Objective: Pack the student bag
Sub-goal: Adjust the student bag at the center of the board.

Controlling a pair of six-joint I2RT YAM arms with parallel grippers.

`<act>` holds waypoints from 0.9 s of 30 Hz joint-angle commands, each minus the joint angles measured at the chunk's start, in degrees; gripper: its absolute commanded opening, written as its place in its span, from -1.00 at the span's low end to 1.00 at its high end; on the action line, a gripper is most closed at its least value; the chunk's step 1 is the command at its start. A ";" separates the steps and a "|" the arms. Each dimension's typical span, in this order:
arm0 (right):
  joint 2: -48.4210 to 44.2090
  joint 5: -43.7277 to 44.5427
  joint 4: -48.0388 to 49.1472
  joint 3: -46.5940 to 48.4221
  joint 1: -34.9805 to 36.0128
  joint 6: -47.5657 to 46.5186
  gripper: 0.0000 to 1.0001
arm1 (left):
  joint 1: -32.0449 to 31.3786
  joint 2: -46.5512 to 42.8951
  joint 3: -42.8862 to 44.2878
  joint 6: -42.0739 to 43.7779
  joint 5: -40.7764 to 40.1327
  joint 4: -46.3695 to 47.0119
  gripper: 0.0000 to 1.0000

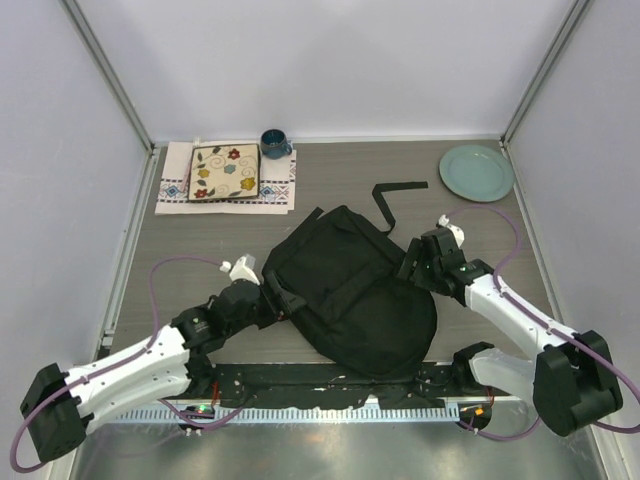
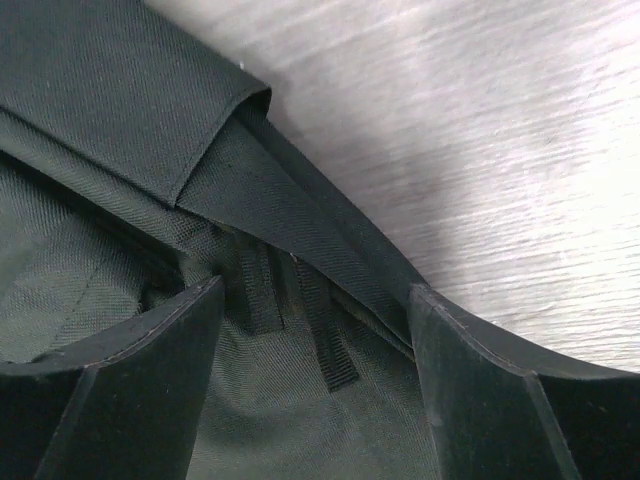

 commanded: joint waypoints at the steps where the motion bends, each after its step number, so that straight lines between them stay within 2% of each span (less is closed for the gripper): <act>1: -1.21 -8.79 3.87 -3.66 -0.05 0.17 0.50 | -0.83 2.97 -2.62 -2.90 0.21 12.51 0.54; 2: -1.30 -11.75 4.57 -5.33 -0.05 0.69 0.48 | -0.92 3.58 -3.15 -3.43 -0.06 14.52 0.52; 5: -2.62 -14.15 6.59 -8.93 0.03 1.92 0.33 | -1.01 5.78 -4.82 -4.49 -1.11 18.83 0.24; 6: -2.97 -15.81 7.04 -9.73 0.03 2.36 0.26 | -1.01 6.40 -5.61 -4.66 -1.46 20.07 0.00; 7: -3.67 -17.22 8.69 -10.52 0.38 2.97 0.09 | -1.01 7.62 -5.96 -4.67 -2.25 21.13 -0.09; 9: -4.03 -18.72 9.59 -12.28 1.00 4.12 0.03 | -1.01 8.68 -6.05 -4.67 -3.22 22.36 -0.27; 10: -4.03 -18.99 10.55 -12.55 1.70 4.47 -0.09 | -1.01 9.38 -5.97 -4.32 -4.88 22.80 -0.34; 11: -3.77 -18.99 10.73 -12.37 3.01 4.82 -0.13 | -0.92 10.17 -5.79 -3.71 -5.68 23.42 -0.40; 12: -3.24 -18.64 10.99 -12.11 3.81 5.35 -0.14 | -0.74 10.53 -4.66 -2.57 -6.55 23.33 -0.55; 14: -1.15 -17.93 13.09 -11.67 4.95 7.80 -0.15 | 1.53 11.75 -2.38 1.37 -7.00 20.28 -0.69; 15: -0.26 -18.28 14.50 -11.50 5.57 8.51 -0.17 | 3.20 12.11 0.60 2.70 -6.13 18.95 -0.84; 16: 0.71 -18.29 15.56 -11.06 5.83 9.30 -0.18 | 7.56 12.55 1.76 4.11 -4.64 18.33 -0.91; 17: 1.85 -17.76 16.96 -9.75 6.27 9.92 -0.18 | 9.96 13.86 2.73 6.30 -0.28 18.24 -0.96; 19: 5.36 -16.27 17.32 -7.73 6.89 10.10 -0.18 | 16.44 15.36 4.93 8.07 3.44 18.67 -1.00; 22: 9.41 -14.60 16.63 -2.72 6.89 8.35 -0.10 | 20.95 18.61 7.39 11.76 6.88 19.29 -1.00; 25: 10.30 -11.09 9.37 4.75 6.89 4.75 0.11 | 22.63 20.73 9.67 13.79 10.73 20.34 -1.00; 27: 8.55 -6.08 5.83 9.50 6.89 2.73 0.18 | 22.55 20.73 10.03 14.40 13.11 21.31 -0.97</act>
